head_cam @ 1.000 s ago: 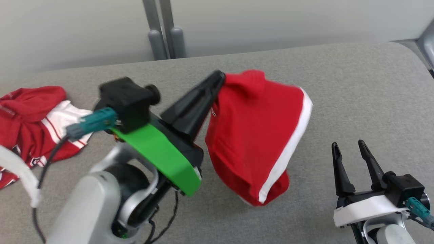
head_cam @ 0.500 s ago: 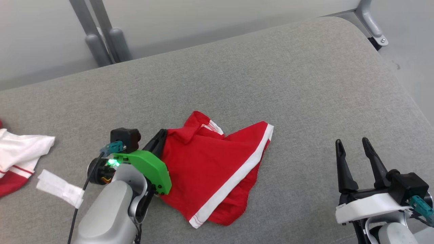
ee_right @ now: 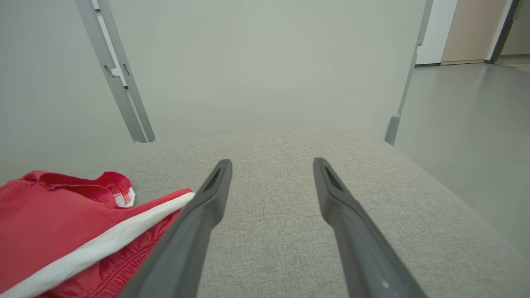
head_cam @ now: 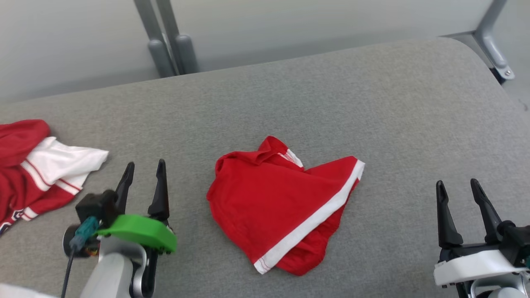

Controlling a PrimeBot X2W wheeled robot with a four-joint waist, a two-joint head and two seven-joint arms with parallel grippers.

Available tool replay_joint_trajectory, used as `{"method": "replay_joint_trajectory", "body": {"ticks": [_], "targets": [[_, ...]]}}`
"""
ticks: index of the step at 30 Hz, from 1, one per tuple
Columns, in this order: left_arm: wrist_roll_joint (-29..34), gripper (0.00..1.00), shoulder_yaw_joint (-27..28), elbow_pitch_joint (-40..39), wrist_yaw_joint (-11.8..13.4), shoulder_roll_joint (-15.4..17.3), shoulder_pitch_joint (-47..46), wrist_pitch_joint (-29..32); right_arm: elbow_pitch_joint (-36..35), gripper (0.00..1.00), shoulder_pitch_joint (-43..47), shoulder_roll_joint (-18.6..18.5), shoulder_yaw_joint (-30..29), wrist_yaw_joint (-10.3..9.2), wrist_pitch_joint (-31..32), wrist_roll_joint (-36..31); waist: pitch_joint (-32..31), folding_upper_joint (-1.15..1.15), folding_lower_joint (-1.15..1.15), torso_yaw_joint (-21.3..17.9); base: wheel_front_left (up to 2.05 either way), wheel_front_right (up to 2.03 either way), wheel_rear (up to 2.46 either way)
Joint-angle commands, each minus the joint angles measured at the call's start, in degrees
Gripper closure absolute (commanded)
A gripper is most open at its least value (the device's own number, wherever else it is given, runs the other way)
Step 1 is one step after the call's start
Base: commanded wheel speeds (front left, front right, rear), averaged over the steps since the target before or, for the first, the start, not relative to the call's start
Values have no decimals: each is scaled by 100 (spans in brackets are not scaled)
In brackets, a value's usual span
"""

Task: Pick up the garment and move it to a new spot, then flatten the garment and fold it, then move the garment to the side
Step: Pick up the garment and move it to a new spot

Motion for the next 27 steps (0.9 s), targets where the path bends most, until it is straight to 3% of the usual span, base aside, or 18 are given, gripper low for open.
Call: {"method": "replay_joint_trajectory", "body": {"ticks": [1, 5, 11, 19, 27], "targets": [[106, 0, 162, -258, 43, -68, 459, -11, -17, 0, 156, -54, -10, 0, -18, -63, -367, 0, 0, 564, 0, 0, 0], [503, 0, 597, -1063, 73, -187, 1259, -8, -44, 0, 316, -138, -71, 0, -18, -68, -551, 0, 0, 851, 0, 0, 0], [1262, 0, 1043, -1785, -194, -380, 2097, -9, -68, 0, 453, -184, -97, 0, -18, -134, -682, 0, 0, 1120, 0, 0, 0], [1564, 0, 1733, -1879, -402, -649, 2536, -10, 88, 0, 548, -76, -66, 0, -18, -162, -822, 0, 0, 1219, 0, 0, 0], [1668, 0, 1913, -1728, -580, -699, 2623, -10, 194, 0, 609, 40, -114, 0, -18, -127, -815, 0, 0, 1176, 0, 0, 0]]}}
